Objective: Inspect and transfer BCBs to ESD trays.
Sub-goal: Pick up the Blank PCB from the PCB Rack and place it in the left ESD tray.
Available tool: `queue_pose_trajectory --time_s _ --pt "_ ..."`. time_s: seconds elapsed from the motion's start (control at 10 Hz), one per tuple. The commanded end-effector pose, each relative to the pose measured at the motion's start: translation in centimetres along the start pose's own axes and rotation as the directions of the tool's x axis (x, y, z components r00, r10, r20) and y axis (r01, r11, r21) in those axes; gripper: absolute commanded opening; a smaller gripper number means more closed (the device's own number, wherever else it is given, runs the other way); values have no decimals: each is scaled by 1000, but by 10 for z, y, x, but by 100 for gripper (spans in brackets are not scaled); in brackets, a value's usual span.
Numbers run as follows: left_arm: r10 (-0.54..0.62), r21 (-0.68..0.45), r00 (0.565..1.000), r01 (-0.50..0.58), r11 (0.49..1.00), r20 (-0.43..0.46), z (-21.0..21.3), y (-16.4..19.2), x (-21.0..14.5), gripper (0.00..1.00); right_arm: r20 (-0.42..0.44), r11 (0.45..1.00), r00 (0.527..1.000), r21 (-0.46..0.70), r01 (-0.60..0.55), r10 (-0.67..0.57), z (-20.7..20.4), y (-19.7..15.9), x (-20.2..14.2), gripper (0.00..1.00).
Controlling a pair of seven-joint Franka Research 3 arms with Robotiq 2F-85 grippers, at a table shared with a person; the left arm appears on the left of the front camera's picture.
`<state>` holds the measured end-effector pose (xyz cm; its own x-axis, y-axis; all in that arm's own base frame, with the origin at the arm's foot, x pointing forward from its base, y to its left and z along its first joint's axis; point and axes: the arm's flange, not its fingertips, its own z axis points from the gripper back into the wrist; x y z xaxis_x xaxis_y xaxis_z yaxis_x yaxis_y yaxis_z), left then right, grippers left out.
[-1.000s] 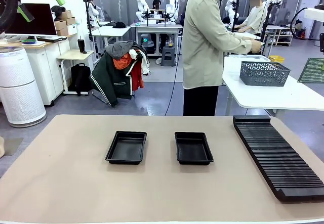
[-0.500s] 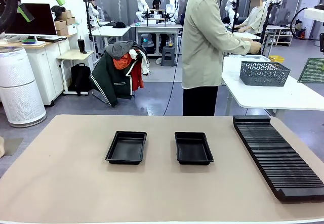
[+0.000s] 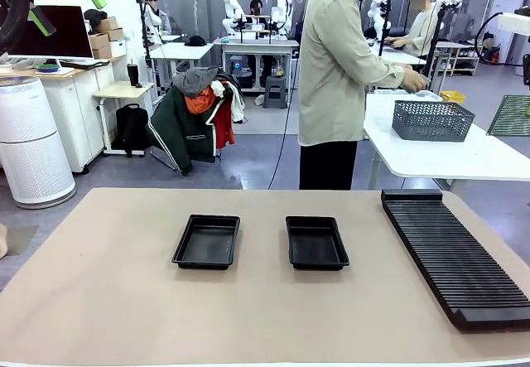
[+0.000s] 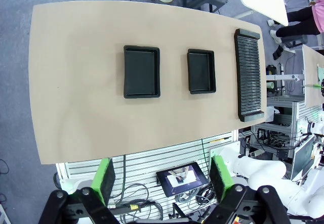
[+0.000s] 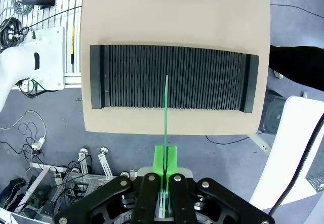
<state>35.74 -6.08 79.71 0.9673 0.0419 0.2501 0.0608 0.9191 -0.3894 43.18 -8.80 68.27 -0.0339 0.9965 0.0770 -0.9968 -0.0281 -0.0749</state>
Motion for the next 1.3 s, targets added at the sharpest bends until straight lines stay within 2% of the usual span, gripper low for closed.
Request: queue_pose_trajectory --time_s 0.0,0.1,0.3,0.5,0.6,0.7,0.9,1.0,1.1,1.2 --pt "2 -13 1000 -2 1000 3 0 0 -2 100 62 994 993 52 95 -99 -11 -7 11 2" --pt "2 -13 1000 -2 1000 3 0 0 -2 100 110 981 976 78 180 -188 -21 -7 24 2" --pt "2 -13 1000 -2 1000 3 0 0 -2 100 184 926 911 161 341 -368 -42 0 54 2" --pt "2 -13 1000 -2 1000 3 0 0 -2 100 233 813 784 267 517 -575 -65 12 86 2" --pt "2 -13 1000 -2 1000 3 0 0 -2 100 240 761 730 331 558 -640 -79 16 101 2" --pt "2 -13 1000 -2 1000 3 0 0 -2 100 251 693 656 403 597 -711 -95 19 118 2" --pt "2 -13 1000 -2 1000 3 0 0 -2 100 244 523 468 515 679 -849 -131 25 149 2" --pt "2 -13 1000 -2 1000 3 0 0 -2 100 235 446 382 554 703 -894 -146 28 161 2" --pt "2 -13 1000 -2 1000 3 0 0 -2 100 236 397 320 602 693 -917 -162 28 174 2" --pt "2 -13 1000 -2 1000 3 0 0 -2 100 231 368 288 644 670 -929 -181 24 184 2"
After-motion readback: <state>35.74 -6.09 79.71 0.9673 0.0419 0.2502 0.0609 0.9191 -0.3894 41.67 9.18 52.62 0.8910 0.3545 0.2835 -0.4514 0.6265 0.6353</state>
